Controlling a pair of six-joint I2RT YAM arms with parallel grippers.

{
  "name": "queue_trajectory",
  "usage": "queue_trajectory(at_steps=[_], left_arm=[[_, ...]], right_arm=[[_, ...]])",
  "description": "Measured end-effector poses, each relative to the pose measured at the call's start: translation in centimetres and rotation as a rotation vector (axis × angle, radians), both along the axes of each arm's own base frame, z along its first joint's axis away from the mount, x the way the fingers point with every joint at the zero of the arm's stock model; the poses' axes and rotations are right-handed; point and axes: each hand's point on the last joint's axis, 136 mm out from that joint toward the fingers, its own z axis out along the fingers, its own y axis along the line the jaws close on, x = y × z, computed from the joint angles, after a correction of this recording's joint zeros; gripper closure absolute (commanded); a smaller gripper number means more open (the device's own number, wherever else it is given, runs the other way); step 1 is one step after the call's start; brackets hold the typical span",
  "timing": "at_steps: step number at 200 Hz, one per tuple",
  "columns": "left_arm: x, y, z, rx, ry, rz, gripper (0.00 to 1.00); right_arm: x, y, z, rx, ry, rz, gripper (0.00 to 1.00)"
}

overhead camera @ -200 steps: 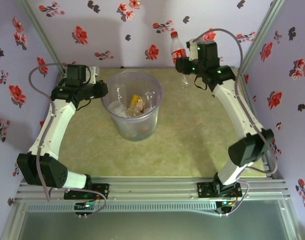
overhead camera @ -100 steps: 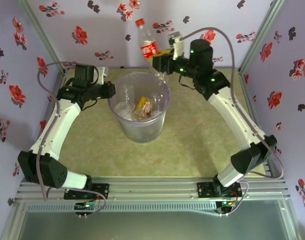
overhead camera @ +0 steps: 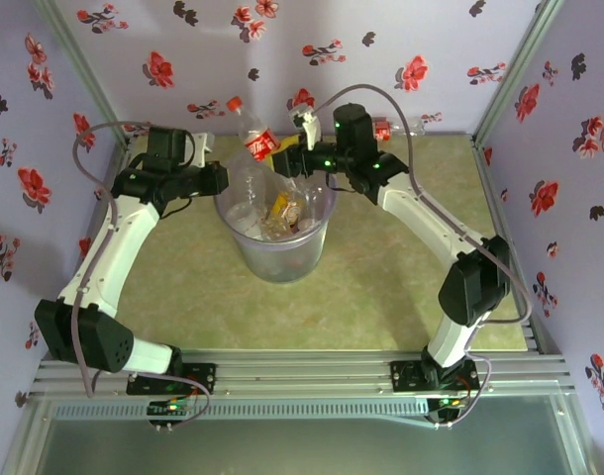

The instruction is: Put the plastic bottles in the bin

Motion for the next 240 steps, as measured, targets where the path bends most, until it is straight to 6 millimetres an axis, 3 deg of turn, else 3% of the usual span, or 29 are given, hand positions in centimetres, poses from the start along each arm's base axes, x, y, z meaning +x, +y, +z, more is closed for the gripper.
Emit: queue_trajectory(at_steps=[28,50,63,96,133,166,184,204,218,240], left_arm=[[-0.1,0.0,0.0,0.003,0.006,0.001,1.00],[-0.2,0.1,0.1,0.006,0.009,0.001,1.00],[-0.2,0.1,0.1,0.008,0.009,0.001,1.00],[-0.2,0.0,0.1,0.013,0.006,-0.003,1.00],[-0.2,0.1,0.0,0.017,0.009,-0.001,1.00],[-0.1,0.1,-0.1,0.020,0.009,0.003,1.00],[-0.1,0.1,-0.1,0.019,0.009,0.002,1.00],[-0.1,0.1,-0.1,0.020,0.009,0.003,1.00],[-0.1,0.1,-0.1,0.020,0.009,0.003,1.00],[0.1,0.3,-0.4,0.028,0.015,0.012,1.00]], right_arm=[[-0.1,0.2,-2.4,-0.030,0.009,0.034,0.35],[-0.1,0.0,-2.6,-0.047,-0.023,0.047,0.20],[0.0,-0.5,-2.8,-0.069,-0.032,0.040,0.18],[0.0,-1.2,-1.9,-0.124,-0.062,0.017,0.21],[0.8,-1.9,2.0,-0.149,-0.129,-0.066,0.36],[0.5,0.3,4.8,-0.141,-0.190,-0.063,0.44],[0.2,2.2,3.7,-0.165,-0.174,-0.037,0.45],[0.3,3.8,0.1,-0.222,-0.111,-0.013,0.49],[0.6,4.2,-2.6,-0.269,-0.062,-0.009,0.53],[0.6,4.1,-4.4,-0.291,-0.041,-0.009,0.58]])
